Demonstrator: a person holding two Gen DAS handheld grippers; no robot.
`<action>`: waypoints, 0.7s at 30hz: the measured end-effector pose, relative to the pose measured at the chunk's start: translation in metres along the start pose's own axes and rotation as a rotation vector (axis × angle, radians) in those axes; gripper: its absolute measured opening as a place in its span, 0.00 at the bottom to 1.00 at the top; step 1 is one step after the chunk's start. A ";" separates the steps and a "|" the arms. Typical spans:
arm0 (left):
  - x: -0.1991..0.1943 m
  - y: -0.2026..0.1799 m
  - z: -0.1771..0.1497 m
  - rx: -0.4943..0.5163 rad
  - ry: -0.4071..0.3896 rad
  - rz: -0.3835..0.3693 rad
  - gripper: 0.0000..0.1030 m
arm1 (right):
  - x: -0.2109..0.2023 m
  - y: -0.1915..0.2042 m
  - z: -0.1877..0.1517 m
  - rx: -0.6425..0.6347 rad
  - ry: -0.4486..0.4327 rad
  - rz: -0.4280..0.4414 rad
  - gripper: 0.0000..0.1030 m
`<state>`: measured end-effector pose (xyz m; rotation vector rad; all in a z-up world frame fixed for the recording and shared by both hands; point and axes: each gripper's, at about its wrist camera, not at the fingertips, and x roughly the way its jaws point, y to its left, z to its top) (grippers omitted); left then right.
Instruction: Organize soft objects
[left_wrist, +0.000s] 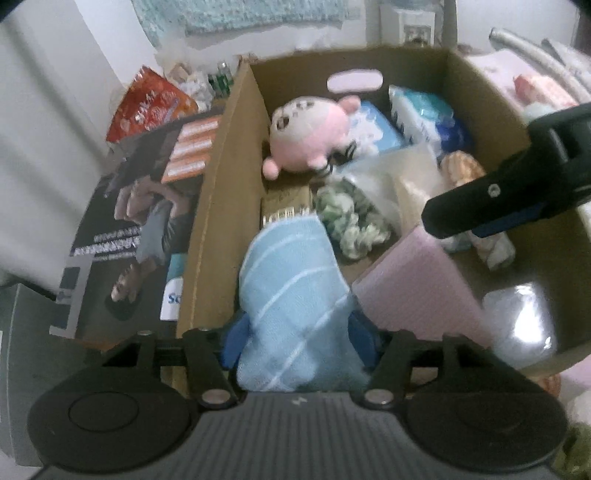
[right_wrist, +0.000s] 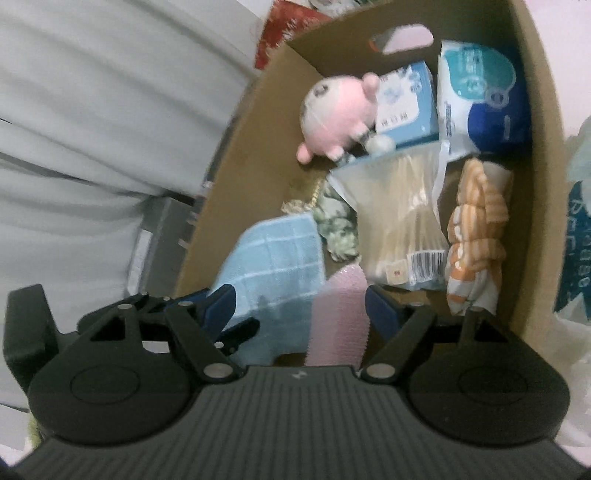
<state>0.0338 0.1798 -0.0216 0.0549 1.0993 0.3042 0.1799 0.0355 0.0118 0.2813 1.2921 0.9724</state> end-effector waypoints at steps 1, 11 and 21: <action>-0.005 -0.001 0.000 0.000 -0.017 0.000 0.71 | -0.007 0.000 0.000 -0.002 -0.015 0.018 0.76; -0.057 -0.029 0.000 -0.002 -0.150 0.046 0.89 | -0.074 -0.016 -0.013 -0.026 -0.157 0.153 0.83; -0.083 -0.050 -0.004 -0.031 -0.194 0.012 0.92 | -0.130 -0.021 -0.042 -0.177 -0.289 -0.030 0.88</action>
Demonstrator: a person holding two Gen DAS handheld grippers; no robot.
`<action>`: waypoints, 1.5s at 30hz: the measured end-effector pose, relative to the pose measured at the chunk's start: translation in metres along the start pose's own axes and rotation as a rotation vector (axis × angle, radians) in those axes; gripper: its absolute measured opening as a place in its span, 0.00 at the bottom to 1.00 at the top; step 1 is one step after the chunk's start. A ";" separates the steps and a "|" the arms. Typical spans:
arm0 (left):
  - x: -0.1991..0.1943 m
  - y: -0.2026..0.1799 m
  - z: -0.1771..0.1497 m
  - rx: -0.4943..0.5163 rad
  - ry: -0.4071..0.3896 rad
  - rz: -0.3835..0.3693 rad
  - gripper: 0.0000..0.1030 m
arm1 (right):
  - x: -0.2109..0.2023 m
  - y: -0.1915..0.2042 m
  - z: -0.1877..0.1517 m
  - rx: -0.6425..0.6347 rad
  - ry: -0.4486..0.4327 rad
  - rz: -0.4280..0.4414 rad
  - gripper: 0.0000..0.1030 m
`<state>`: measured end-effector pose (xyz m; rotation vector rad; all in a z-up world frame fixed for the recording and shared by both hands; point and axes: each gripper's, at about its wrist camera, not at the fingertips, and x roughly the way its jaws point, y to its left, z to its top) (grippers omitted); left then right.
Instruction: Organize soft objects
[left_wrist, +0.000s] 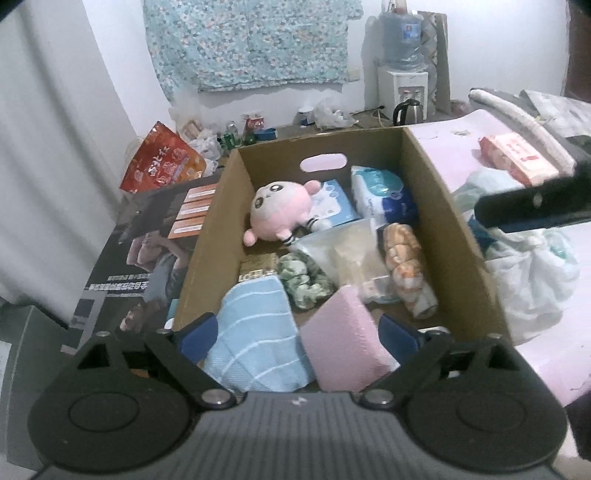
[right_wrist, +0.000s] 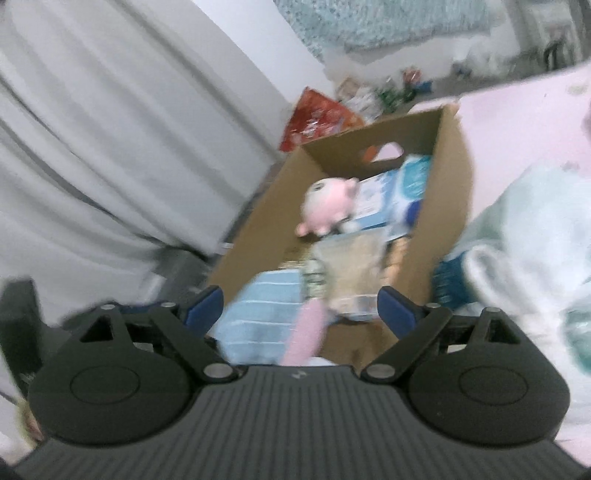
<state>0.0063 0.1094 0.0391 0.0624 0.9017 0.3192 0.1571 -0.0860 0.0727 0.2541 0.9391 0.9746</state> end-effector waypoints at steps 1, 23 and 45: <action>-0.002 -0.002 0.000 0.001 -0.005 0.000 0.92 | -0.005 0.003 -0.001 -0.033 -0.010 -0.036 0.88; -0.031 -0.019 -0.027 -0.114 -0.141 -0.062 1.00 | -0.049 0.056 -0.080 -0.378 -0.110 -0.460 0.99; -0.024 -0.028 -0.068 -0.193 -0.058 -0.020 1.00 | -0.062 0.043 -0.129 -0.159 -0.163 -0.708 0.99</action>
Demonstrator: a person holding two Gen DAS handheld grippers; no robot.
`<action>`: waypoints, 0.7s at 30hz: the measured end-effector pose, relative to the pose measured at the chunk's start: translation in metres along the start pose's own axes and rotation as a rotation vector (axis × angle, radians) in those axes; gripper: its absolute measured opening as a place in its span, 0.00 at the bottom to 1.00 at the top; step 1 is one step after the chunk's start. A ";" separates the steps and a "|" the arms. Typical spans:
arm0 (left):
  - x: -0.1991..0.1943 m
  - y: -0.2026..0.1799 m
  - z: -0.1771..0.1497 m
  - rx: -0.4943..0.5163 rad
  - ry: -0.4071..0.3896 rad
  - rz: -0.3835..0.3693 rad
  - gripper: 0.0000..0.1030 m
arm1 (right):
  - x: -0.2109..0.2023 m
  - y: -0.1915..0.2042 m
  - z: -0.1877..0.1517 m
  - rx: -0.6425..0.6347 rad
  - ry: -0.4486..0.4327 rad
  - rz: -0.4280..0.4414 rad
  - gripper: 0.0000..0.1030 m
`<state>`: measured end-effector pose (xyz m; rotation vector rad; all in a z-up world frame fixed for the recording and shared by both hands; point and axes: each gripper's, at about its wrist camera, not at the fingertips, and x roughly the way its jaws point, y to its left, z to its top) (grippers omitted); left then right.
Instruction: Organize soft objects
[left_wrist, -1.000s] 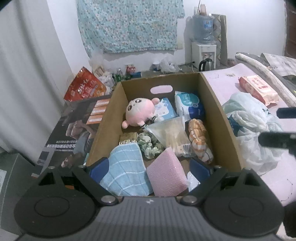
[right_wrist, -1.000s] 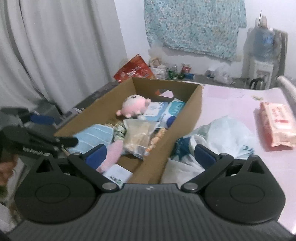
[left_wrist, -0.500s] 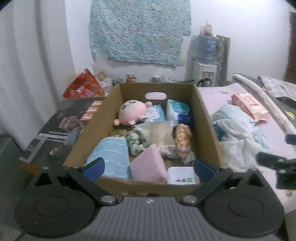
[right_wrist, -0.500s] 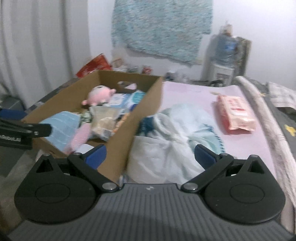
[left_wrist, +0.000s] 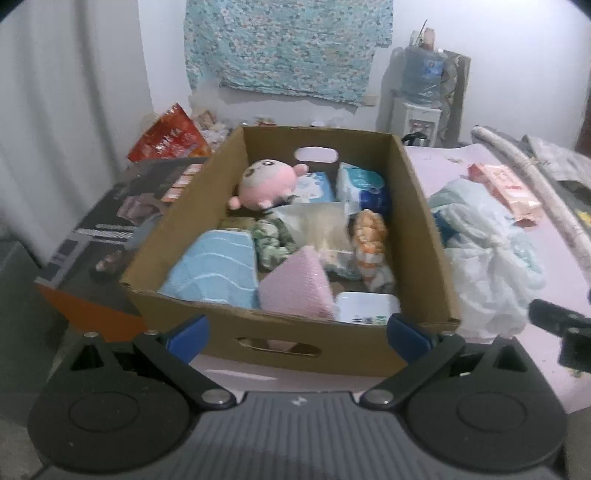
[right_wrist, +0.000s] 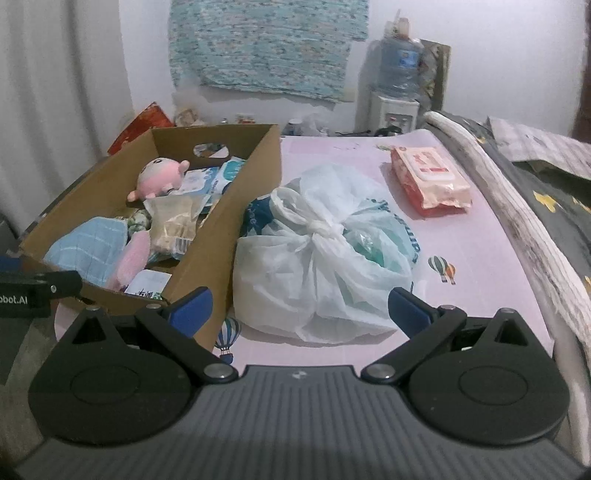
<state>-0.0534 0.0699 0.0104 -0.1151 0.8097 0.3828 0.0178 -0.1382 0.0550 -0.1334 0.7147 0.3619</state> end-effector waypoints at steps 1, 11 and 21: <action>0.000 0.000 0.000 0.003 0.001 0.011 1.00 | 0.000 0.001 -0.001 0.007 0.003 -0.006 0.99; 0.000 0.007 0.000 0.011 0.044 0.073 1.00 | -0.001 0.012 -0.004 0.021 0.032 -0.049 0.99; 0.005 0.017 -0.003 0.004 0.083 0.090 1.00 | -0.001 0.036 -0.003 0.003 0.061 -0.033 0.99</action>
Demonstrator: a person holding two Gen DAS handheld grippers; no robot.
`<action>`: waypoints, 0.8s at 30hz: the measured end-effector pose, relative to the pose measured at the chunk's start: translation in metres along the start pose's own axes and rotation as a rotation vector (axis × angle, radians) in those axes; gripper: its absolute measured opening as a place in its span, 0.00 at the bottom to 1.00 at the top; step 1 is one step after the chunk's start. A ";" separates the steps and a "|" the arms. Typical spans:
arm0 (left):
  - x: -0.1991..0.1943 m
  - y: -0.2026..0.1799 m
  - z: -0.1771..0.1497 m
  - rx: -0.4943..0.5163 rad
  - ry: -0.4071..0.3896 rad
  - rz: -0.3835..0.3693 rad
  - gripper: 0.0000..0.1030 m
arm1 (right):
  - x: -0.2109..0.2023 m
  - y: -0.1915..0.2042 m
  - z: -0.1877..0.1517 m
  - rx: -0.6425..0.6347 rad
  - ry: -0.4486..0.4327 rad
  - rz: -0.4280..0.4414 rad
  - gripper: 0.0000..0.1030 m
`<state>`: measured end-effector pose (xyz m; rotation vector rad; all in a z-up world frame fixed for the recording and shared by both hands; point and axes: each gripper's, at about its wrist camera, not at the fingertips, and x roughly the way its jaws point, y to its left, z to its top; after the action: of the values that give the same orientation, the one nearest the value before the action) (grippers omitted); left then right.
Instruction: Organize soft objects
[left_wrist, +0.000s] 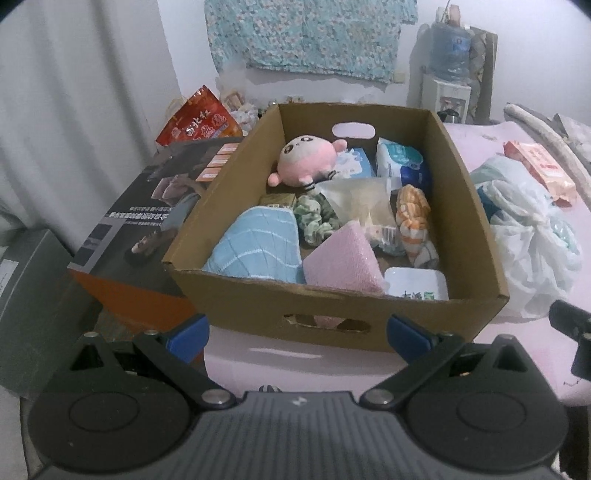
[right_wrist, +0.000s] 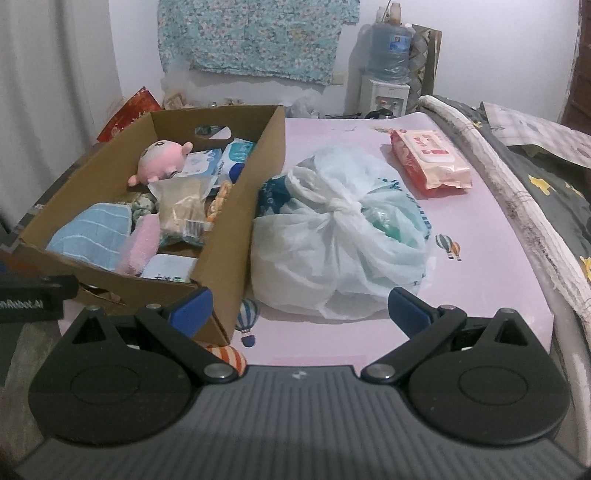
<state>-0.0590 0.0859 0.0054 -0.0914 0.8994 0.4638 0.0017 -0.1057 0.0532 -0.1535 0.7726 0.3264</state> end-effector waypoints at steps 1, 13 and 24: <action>0.000 0.000 0.000 0.000 0.002 0.000 1.00 | 0.000 0.002 0.001 -0.001 0.003 0.006 0.99; 0.005 0.008 -0.003 -0.004 0.018 0.003 1.00 | 0.008 0.026 0.002 -0.020 0.034 0.035 0.99; 0.008 0.010 -0.003 -0.009 0.033 -0.001 1.00 | 0.010 0.030 0.003 -0.034 0.041 0.041 0.99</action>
<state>-0.0609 0.0972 -0.0015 -0.1080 0.9298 0.4660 -0.0002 -0.0742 0.0483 -0.1772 0.8120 0.3769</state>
